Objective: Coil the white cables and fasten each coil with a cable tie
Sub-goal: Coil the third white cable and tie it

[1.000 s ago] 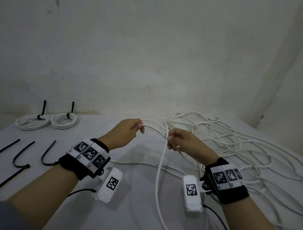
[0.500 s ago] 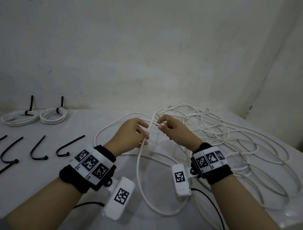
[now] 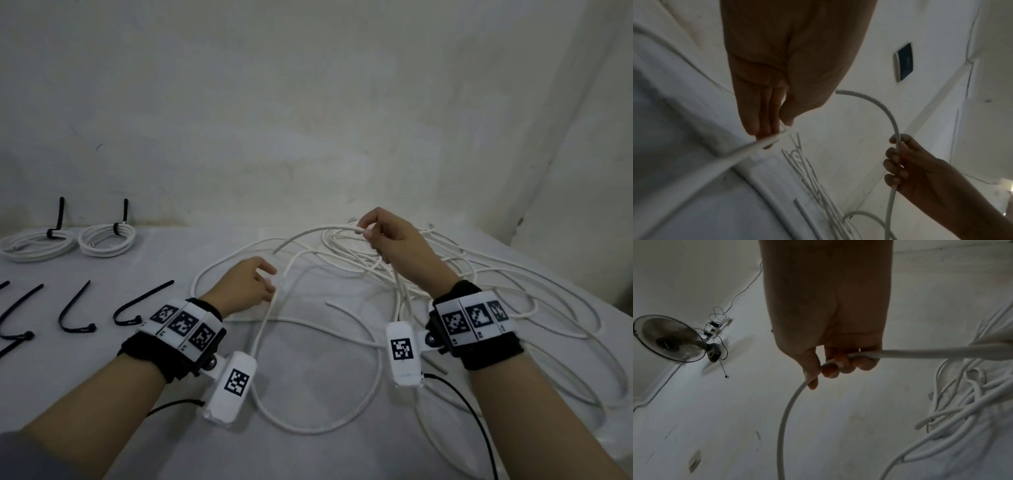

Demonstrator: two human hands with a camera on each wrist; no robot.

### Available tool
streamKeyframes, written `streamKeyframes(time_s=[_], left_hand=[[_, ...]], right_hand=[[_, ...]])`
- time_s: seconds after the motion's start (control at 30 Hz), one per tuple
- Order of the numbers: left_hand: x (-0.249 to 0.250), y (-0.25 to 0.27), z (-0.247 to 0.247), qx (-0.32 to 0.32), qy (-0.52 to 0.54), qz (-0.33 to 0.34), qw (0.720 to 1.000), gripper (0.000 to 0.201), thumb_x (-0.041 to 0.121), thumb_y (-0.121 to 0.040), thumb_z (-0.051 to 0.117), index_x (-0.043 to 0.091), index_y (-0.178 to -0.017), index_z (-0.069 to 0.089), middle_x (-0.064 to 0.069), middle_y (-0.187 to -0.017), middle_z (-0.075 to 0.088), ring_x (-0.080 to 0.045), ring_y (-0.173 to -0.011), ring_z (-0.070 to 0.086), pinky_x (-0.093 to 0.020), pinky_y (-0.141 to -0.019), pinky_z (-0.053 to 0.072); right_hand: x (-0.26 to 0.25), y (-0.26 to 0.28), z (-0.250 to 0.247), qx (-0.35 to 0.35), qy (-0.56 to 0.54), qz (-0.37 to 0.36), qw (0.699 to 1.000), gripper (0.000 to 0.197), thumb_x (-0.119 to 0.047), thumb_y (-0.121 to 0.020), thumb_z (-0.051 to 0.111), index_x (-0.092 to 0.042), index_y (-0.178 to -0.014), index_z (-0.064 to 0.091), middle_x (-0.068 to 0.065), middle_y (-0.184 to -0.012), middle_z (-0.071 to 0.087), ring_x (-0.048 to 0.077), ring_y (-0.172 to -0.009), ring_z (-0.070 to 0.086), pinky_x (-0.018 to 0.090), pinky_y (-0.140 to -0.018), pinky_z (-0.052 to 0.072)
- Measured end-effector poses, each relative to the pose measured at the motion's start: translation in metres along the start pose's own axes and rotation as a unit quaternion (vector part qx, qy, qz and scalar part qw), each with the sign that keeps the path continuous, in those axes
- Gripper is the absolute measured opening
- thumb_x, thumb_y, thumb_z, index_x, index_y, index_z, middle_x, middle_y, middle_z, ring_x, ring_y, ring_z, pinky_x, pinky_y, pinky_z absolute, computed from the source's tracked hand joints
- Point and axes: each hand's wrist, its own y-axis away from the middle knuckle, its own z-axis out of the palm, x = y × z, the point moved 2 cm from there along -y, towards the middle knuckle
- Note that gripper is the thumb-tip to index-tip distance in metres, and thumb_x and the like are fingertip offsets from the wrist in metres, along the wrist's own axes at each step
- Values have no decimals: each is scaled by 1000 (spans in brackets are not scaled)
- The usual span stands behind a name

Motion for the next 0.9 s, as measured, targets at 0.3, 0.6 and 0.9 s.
streamKeyframes(time_s=[0.3,0.6,0.9], left_hand=[[82,34,-17,-53,-75,201,975,34,26,-102,34,16,-90,64,4,-64,56,-5,-53,50,-18,-55,41],[77,27,-48,38,269,155,950,38,23,-104,30,15,-68,42,12,-44,27,-1,-36,19,-12,-33,15],[78,39,-65,-76,465,123,873,39,35,-84,41,22,-47,39,10,-40,24,-4,-35,10,-16,-32,10]], right_hand=[[-19,-12,28,-44,-2,-34,998,16,-13,-94,56,-26,-84,60,3,-64,46,14,-59,42,28,-57,35],[-1,-4,26,-55,-74,-4,996,19,-5,-95,52,-21,-87,60,-3,-68,52,9,-56,49,28,-60,49],[-23,-26,28,23,-97,-34,994,21,0,-93,51,-21,-90,47,4,-73,55,9,-51,51,24,-53,45]])
